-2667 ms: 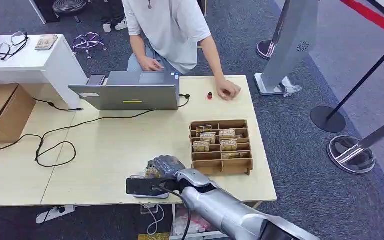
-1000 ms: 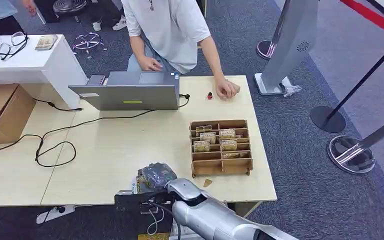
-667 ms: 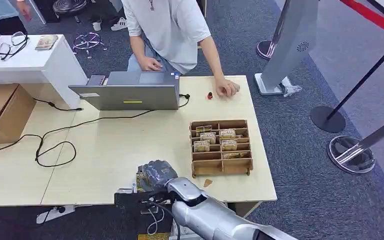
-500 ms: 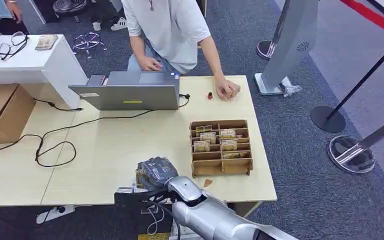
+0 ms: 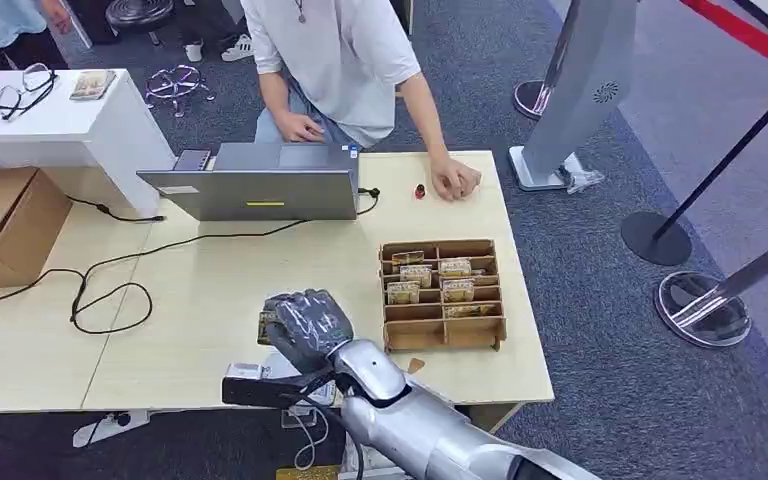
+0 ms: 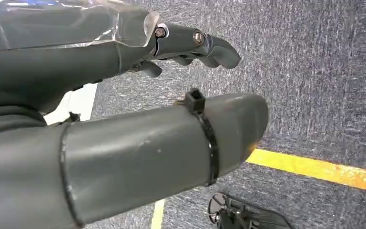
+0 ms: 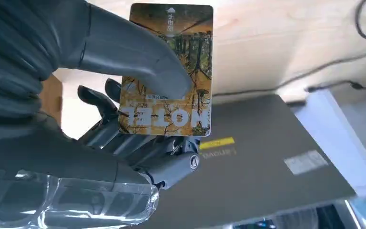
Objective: Pass the card to the sensor for recognition and then transmit it.
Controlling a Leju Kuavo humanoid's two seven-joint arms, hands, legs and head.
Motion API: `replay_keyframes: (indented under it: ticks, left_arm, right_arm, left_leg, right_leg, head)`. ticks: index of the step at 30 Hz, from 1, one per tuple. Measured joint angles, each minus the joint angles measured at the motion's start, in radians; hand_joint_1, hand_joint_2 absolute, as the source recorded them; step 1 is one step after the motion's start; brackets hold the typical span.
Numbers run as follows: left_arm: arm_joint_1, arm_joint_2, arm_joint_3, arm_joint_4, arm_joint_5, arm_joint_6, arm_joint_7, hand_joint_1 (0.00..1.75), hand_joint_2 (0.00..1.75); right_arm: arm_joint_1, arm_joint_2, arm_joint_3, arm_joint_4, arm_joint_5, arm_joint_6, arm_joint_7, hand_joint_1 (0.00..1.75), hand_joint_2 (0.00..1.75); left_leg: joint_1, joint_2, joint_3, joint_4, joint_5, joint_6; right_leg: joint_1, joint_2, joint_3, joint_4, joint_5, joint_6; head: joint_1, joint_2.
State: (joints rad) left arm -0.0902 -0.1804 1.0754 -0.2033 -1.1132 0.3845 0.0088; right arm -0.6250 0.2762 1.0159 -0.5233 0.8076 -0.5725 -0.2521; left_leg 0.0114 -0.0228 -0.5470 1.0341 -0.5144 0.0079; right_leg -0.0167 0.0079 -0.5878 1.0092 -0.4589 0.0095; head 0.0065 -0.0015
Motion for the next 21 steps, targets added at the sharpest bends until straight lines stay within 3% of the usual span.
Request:
replay_keyframes:
  ticks: [6,9,10,11,17,21]
  left_arm:
    - [0.001,0.0,0.0,0.0,0.001,0.002,-0.001,0.0,0.0]
    - [0.001,0.0,0.0,0.0,0.002,0.008,-0.006,0.0,0.0]
    - [0.002,0.0,0.0,0.0,-0.003,0.015,-0.016,0.0,0.0]
    - [0.002,-0.002,0.0,0.0,-0.004,0.026,-0.023,0.0,0.0]
    - [0.002,-0.009,0.0,0.0,-0.009,0.044,-0.032,0.0,0.0]
    - [0.0,-0.011,0.0,0.0,-0.013,0.042,-0.032,0.0,0.0]
  right_arm:
    - [0.0,-0.005,-0.009,-0.016,0.002,-0.017,-0.005,1.75,1.75]
    - [0.0,-0.044,-0.052,-0.093,0.055,-0.107,0.001,1.75,1.75]
    - [0.016,-0.077,-0.126,-0.184,0.269,-0.119,0.026,1.75,1.75]
    - [0.024,-0.089,-0.167,-0.224,0.354,-0.12,0.041,1.75,1.75]
    - [0.037,-0.118,-0.352,-0.346,0.548,-0.125,0.061,1.75,1.75]
    - [0.019,-0.119,-0.456,-0.366,0.634,-0.125,0.111,1.75,1.75]
  left_leg:
    - [0.0,0.0,0.0,0.0,0.0,0.0]
    - [0.0,0.0,0.0,0.0,0.0,0.0]
    - [0.0,0.0,0.0,0.0,0.0,0.0]
    - [0.0,-0.001,0.0,0.0,0.0,0.0]
    - [0.0,0.0,0.0,0.0,0.0,0.0]
    - [0.0,0.0,0.0,0.0,0.0,0.0]
  right_leg:
    - [0.0,0.0,0.0,0.0,0.0,0.0]
    - [0.0,0.0,0.0,0.0,0.0,0.0]
    - [0.0,0.0,0.0,0.0,0.0,0.0]
    - [0.0,-0.001,0.0,0.0,0.0,0.0]
    - [0.0,0.0,0.0,0.0,0.0,0.0]
    - [0.0,0.0,0.0,0.0,0.0,0.0]
  head:
    - [0.0,0.0]
    - [0.0,0.0]
    - [0.0,0.0]
    - [0.0,0.0]
    - [0.0,0.0]
    - [0.0,0.0]
